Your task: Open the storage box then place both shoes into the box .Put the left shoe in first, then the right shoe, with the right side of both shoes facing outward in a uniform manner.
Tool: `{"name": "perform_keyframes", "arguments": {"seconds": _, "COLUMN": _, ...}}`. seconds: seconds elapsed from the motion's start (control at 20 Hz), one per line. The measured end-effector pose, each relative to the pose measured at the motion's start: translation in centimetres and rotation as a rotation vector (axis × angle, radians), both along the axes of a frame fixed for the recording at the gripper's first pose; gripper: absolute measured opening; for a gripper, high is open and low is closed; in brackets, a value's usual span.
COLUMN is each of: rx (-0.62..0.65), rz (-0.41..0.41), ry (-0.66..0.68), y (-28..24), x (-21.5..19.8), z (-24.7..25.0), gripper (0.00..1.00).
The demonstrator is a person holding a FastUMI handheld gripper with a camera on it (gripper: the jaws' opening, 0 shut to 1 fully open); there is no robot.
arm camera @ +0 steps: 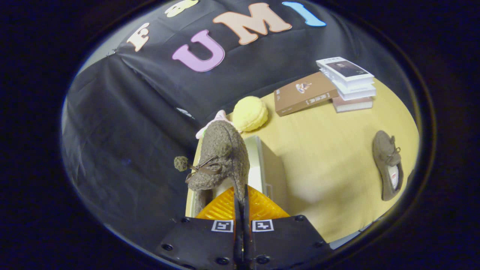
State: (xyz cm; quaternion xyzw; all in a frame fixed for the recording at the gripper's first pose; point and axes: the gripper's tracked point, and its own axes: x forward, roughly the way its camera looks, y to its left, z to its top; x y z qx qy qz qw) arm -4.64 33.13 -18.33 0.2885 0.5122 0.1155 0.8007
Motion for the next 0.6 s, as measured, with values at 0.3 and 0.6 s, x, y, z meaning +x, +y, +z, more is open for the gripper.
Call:
{"name": "perform_keyframes", "arguments": {"seconds": 0.3, "rx": -0.050, "rz": 0.072, "ry": 0.066, "y": 5.9, "x": -0.5, "z": -4.6, "gripper": 0.05}}
{"name": "perform_keyframes", "arguments": {"seconds": 0.6, "rx": -0.110, "rz": 0.113, "ry": 0.151, "y": 9.3, "x": -2.3, "z": -8.1, "gripper": 0.05}}
